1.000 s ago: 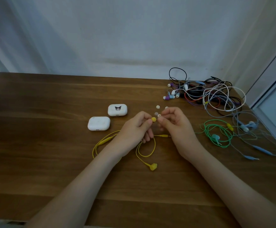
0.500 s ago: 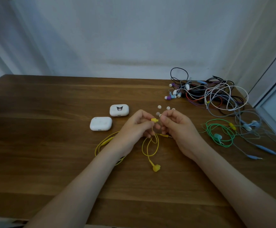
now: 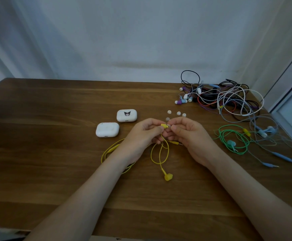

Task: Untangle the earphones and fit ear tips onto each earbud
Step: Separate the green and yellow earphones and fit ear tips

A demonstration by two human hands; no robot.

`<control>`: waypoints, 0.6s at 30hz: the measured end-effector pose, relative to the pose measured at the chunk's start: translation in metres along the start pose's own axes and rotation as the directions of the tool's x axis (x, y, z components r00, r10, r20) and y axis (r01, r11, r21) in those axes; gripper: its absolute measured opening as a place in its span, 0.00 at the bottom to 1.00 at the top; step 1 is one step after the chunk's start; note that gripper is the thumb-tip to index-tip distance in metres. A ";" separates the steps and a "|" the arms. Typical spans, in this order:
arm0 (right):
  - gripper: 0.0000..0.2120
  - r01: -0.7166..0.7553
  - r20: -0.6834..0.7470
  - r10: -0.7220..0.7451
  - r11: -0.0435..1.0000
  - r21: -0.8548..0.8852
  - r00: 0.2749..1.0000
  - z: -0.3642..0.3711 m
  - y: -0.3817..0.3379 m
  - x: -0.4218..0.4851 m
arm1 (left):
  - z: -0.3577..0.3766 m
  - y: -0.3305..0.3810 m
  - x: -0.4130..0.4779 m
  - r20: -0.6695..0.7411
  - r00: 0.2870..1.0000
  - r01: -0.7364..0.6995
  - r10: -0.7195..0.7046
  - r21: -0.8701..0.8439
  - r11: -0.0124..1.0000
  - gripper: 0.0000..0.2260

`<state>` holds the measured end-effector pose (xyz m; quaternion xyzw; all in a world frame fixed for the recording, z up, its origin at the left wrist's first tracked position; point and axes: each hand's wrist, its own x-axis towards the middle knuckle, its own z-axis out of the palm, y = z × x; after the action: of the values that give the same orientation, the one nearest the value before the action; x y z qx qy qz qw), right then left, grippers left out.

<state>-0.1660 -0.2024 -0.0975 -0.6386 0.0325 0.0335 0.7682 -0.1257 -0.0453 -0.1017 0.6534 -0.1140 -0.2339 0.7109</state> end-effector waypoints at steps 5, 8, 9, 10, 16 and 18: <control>0.07 -0.010 -0.013 0.010 1.000 -0.001 1.000 0.001 0.000 0.000 | 0.000 -0.001 0.000 -0.002 1.000 -0.001 0.002 0.031 1.000 0.06; 0.06 -0.017 -0.034 0.016 1.000 -0.010 0.999 0.001 0.000 0.000 | 0.001 0.000 -0.001 0.008 1.000 -0.006 0.005 0.045 0.999 0.06; 0.05 -0.016 -0.041 0.015 1.000 -0.015 0.999 0.001 0.000 0.000 | 0.001 0.000 -0.001 0.011 1.000 -0.007 0.006 0.047 0.999 0.07; 0.05 -0.015 -0.047 0.014 1.000 -0.021 0.999 0.001 0.001 0.000 | 0.001 0.000 -0.001 0.012 1.000 -0.007 0.007 0.047 0.999 0.07; 0.07 -0.010 -0.015 0.009 0.996 -0.083 1.000 0.000 0.002 0.001 | 0.001 0.000 -0.001 0.011 1.000 -0.010 0.010 0.056 0.998 0.06; 0.07 -0.004 0.010 0.005 0.993 -0.115 1.000 -0.001 0.001 0.001 | 0.001 0.000 -0.001 0.012 1.000 -0.016 0.015 0.051 0.999 0.05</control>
<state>-0.1649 -0.2029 -0.0990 -0.6813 0.0282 0.0403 0.7303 -0.1269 -0.0457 -0.1018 0.6692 -0.1292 -0.2292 0.6949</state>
